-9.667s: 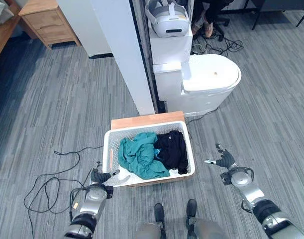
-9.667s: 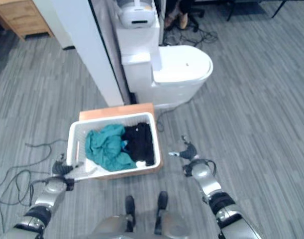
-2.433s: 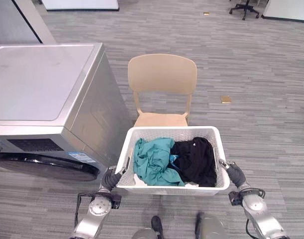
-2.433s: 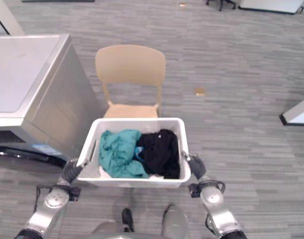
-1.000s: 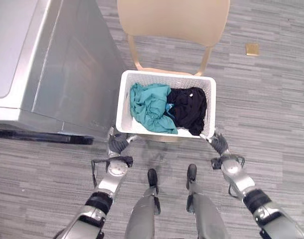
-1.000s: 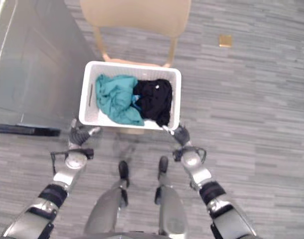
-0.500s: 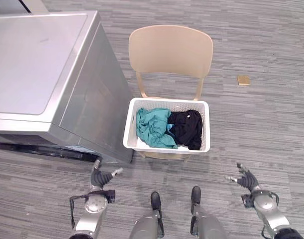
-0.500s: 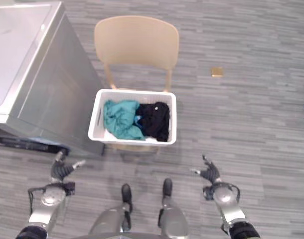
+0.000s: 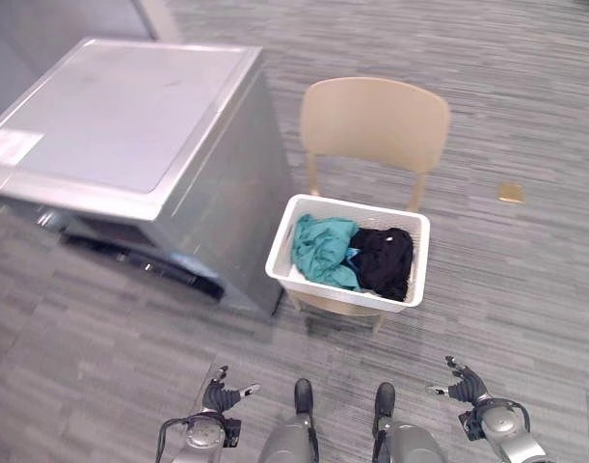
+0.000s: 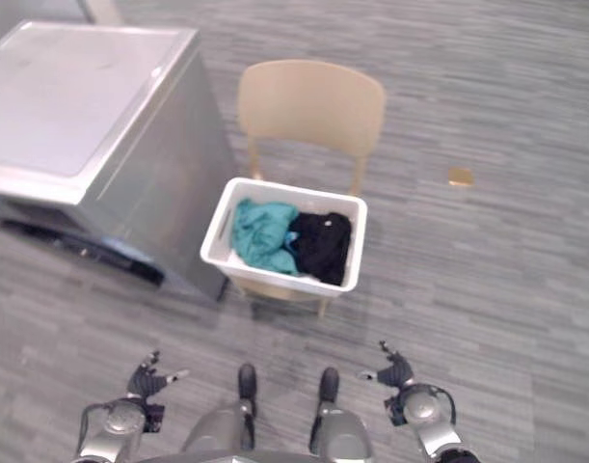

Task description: Grab the laundry basket,head to the washer,open it,put in the laundry and shut it.

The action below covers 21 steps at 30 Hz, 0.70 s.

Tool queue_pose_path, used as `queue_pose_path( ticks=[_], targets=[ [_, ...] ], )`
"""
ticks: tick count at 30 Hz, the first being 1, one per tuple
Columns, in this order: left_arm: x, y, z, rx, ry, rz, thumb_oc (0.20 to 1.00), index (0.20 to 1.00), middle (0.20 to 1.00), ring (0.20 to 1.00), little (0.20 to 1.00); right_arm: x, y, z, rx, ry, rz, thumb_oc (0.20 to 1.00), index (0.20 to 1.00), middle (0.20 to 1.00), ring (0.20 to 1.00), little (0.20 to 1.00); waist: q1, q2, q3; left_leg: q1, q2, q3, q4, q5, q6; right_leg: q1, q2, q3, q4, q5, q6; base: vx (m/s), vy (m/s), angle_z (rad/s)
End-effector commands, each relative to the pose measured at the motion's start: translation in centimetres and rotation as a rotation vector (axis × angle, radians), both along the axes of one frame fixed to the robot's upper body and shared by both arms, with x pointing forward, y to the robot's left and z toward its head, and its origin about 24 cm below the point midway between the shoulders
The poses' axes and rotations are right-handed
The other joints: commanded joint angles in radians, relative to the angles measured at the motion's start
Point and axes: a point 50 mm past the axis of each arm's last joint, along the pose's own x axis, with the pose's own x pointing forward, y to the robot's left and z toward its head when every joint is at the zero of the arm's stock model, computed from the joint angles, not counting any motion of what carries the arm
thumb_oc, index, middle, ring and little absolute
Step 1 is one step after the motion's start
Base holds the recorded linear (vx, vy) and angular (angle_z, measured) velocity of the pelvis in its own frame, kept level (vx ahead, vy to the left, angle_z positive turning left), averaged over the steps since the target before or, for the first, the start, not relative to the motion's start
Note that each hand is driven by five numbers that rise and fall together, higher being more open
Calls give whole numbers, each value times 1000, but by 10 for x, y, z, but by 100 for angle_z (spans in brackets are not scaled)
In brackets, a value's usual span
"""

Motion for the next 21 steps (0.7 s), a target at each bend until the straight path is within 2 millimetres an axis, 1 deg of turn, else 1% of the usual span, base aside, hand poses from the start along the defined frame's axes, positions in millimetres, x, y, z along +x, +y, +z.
queue_pose_path(
  ticks=[1,2,3,4,5,6,7,8,9,10,11,12,13,14,15,16,17,18,19,20,21],
  targets=[
    [12,18,13,77,-61,16,1000,1000,1000,1000,1000,10,4,5,27,-57,-19,1000,1000,1000,1000,1000,2,-43,-16,-14,108,33,17,89,-59,49,-80,91,161,-258,110,117,184,78],
    [12,18,13,77,-62,16,1000,1000,1000,1000,1000,10,4,5,27,-57,-19,1000,1000,1000,1000,1000,1,-43,-15,-13,108,32,15,90,-59,50,-80,91,161,-258,110,349,474,74],
    [18,15,15,72,-88,24,1000,1000,1000,1000,1000,6,5,2,32,-43,-28,1000,1000,1000,1000,1000,-3,-50,-31,-23,173,42,9,105,-73,78,-138,71,176,-259,138,390,515,51],
    [19,14,16,68,-95,24,1000,1000,1000,1000,1000,7,8,2,35,-42,-24,1000,1000,1000,1000,1000,0,-48,-36,-28,168,24,21,95,-76,91,-149,71,175,-253,146,390,516,42],
    [19,14,16,68,-95,24,1000,1000,1000,1000,1000,7,8,1,36,-42,-24,1000,1000,1000,1000,1000,-1,-48,-37,-29,167,23,22,94,-76,91,-149,71,174,-253,146,328,434,57],
    [18,12,14,61,-89,25,1000,1000,1000,1000,1000,8,11,-3,35,-19,-27,1000,1000,1000,1000,1000,10,-54,-46,-38,129,0,66,51,-73,112,-190,82,160,-211,167,335,573,23],
    [21,16,15,85,-88,22,1000,1000,1000,1000,1000,9,14,-6,36,-7,-51,1000,1000,1000,1000,1000,23,-73,-52,-47,81,8,82,16,-55,95,-232,104,154,-141,187,367,663,1],
    [23,19,17,100,-90,18,1000,1000,1000,1000,1000,11,18,-7,50,-10,-56,1000,1000,1000,1000,1000,26,-79,-53,-47,65,14,81,5,-43,71,-237,126,170,-127,181,191,549,-42],
    [28,27,22,140,-101,16,1000,1000,1000,1000,1000,14,26,-7,66,-16,-44,1000,1000,1000,1000,1000,24,-81,-48,-45,35,18,68,1,-20,14,-197,204,240,-118,166,110,456,-5],
    [30,30,24,161,-108,12,1000,1000,1000,1000,1000,19,37,-5,80,-25,-3,1000,1000,1000,1000,1000,24,-71,-46,-22,18,27,25,4,-3,-36,-124,230,315,-163,150,84,430,-8],
    [32,30,25,158,-116,18,1000,1000,1000,1000,1000,22,45,-4,92,-35,26,1000,1000,1000,1000,1000,26,-66,-42,-5,7,33,-2,9,3,-59,-87,220,337,-192,141,44,250,0],
    [32,30,25,158,-116,18,1000,1000,1000,1000,1000,22,45,-4,92,-35,26,1000,1000,1000,1000,1000,26,-67,-42,-4,7,33,-3,9,3,-59,-87,220,338,-192,141,15,112,-15],
    [33,28,26,154,-123,17,1000,1000,1000,1000,1000,25,52,-1,106,-50,61,1000,1000,1000,1000,1000,27,-64,-37,12,-4,39,-25,15,7,-84,-49,205,342,-214,131,7,62,-14],
    [32,27,23,148,-107,28,1000,1000,1000,1000,1000,30,63,1,122,-61,102,1000,1000,1000,1000,1000,28,-64,-20,35,-26,43,-31,11,9,-87,-8,186,291,-224,124,6,57,-6],
    [34,26,25,136,-125,30,1000,1000,1000,1000,1000,33,70,2,137,-62,134,1000,1000,1000,1000,1000,35,-65,-12,37,-32,36,-24,8,8,-76,-3,173,263,-237,116,0,0,0],
    [33,22,24,121,-130,34,1000,1000,1000,1000,1000,39,75,8,154,-90,148,1000,1000,1000,1000,1000,42,-66,-12,34,-46,27,-16,6,7,-53,-11,159,211,-233,114,17,-47,18],
    [31,17,21,114,-122,17,1000,1000,1000,1000,1000,44,84,15,168,-124,196,1000,1000,1000,1000,1000,43,-67,-14,27,-54,14,-11,7,7,-45,9,190,193,-246,96,24,-63,30],
    [30,16,21,104,-121,22,1000,1000,1000,1000,1000,50,91,22,183,-155,229,1000,1000,1000,1000,1000,48,-67,-19,26,-53,12,-12,11,3,-44,16,195,179,-235,96,17,-62,47],
    [30,16,21,104,-121,22,1000,1000,1000,1000,1000,50,91,22,183,-155,229,1000,1000,1000,1000,1000,48,-67,-20,25,-53,12,-12,11,3,-45,16,195,179,-235,96,11,-33,56],
    [27,17,20,88,-127,57,1000,1000,1000,1000,1000,60,101,32,190,-199,279,1000,1000,1000,1000,1000,63,-63,-25,27,-54,14,-23,19,-6,-28,8,166,139,-217,101,11,-48,75],
    [20,14,15,76,-98,46,1000,1000,1000,1000,1000,74,118,51,216,-279,362,1000,1000,1000,1000,1000,75,-52,-34,28,-53,1,-51,39,-12,-21,14,151,112,-215,98,24,-56,49]
  ],
)
